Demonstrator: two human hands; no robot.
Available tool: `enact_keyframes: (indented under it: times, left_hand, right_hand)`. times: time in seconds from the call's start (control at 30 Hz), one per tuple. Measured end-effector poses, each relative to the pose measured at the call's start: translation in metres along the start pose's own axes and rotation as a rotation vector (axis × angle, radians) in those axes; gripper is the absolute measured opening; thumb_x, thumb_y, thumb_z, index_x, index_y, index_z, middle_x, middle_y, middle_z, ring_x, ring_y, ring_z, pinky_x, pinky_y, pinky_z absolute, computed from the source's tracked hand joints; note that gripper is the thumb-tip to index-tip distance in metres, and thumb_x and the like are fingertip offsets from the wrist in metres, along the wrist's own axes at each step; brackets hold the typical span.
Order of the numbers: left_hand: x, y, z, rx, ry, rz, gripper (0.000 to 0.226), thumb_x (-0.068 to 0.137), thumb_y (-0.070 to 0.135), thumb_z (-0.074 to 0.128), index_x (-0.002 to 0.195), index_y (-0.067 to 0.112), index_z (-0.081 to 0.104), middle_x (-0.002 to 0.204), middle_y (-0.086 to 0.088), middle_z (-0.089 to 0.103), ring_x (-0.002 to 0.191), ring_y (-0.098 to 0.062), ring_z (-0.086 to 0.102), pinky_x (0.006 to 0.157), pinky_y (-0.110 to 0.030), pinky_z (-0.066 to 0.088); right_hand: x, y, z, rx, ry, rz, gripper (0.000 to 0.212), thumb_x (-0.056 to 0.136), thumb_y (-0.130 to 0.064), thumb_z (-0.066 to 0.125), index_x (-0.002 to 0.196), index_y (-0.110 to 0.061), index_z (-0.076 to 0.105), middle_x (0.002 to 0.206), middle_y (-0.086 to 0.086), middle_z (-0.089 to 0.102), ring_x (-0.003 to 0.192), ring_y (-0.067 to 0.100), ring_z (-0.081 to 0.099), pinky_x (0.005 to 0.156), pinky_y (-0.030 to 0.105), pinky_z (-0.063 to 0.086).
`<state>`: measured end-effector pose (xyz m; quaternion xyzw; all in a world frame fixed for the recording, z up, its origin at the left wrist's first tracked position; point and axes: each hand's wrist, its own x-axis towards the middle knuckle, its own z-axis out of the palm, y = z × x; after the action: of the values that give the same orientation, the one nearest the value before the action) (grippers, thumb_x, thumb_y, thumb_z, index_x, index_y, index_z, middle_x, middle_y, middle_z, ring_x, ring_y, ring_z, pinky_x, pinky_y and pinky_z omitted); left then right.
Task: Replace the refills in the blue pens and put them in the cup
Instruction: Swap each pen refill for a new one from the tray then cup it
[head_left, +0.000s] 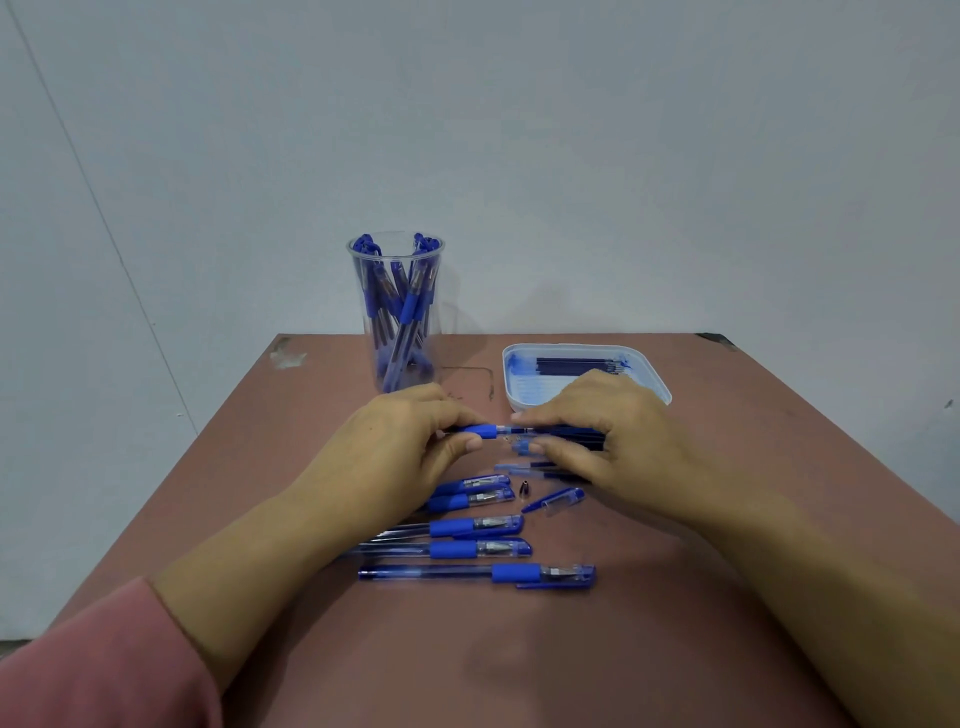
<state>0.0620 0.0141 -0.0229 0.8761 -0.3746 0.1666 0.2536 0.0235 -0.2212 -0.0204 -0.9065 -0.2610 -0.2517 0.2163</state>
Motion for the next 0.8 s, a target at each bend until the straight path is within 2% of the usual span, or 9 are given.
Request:
enact_keyframes:
  times: [0.17,0.3,0.47,0.63,0.8]
  left_hand:
    - [0.001,-0.013,-0.004,0.018,0.012,-0.037,0.026,0.091,0.039,0.058,0.112,0.030,0.071,0.085,0.014,0.057,0.075,-0.002,0.052,0.067,-0.015,0.038]
    - [0.004,-0.018,-0.007,0.008,0.037,-0.083,0.027,0.091,0.040,0.058,0.112,0.031,0.071,0.084,0.013,0.058,0.074,0.000,0.051,0.065,-0.014,0.036]
    - [0.003,-0.018,-0.007,0.017,0.032,-0.086,0.027,0.091,0.040,0.058,0.112,0.031,0.071,0.084,0.013,0.058,0.074,-0.001,0.052,0.065,-0.016,0.037]
    - [0.004,-0.017,-0.006,0.010,0.018,-0.089,0.028,0.091,0.041,0.057,0.113,0.031,0.071,0.085,0.013,0.058,0.075,-0.003,0.052,0.066,-0.016,0.037]
    - [0.003,-0.016,-0.006,-0.063,0.066,-0.117,0.026,0.089,0.039,0.060,0.110,0.030,0.073,0.084,0.013,0.060,0.078,-0.004,0.055,0.068,-0.012,0.039]
  right_hand:
    - [-0.006,0.012,-0.008,0.028,0.063,0.082,0.022,0.085,-0.027,0.065,0.104,-0.035,0.072,0.090,-0.020,0.069,0.086,0.007,0.060,0.077,0.032,0.051]
    - [-0.016,0.027,-0.015,0.026,0.025,0.164,0.021,0.084,-0.019,0.073,0.100,-0.032,0.074,0.090,-0.026,0.065,0.089,0.005,0.060,0.082,0.032,0.051]
    - [-0.011,0.034,-0.006,-0.037,-0.162,0.149,0.021,0.084,-0.033,0.069,0.101,-0.044,0.069,0.086,-0.033,0.062,0.093,0.000,0.054,0.081,0.024,0.045]
    - [-0.004,0.034,-0.005,-0.091,-0.167,0.113,0.027,0.082,-0.051,0.057,0.104,-0.040,0.068,0.089,-0.033,0.062,0.091,0.002,0.057,0.083,0.032,0.047]
    - [0.006,0.042,-0.022,-0.086,-0.051,0.204,0.012,0.085,-0.037,0.070,0.097,-0.037,0.070,0.091,-0.030,0.060,0.093,0.000,0.054,0.087,0.029,0.046]
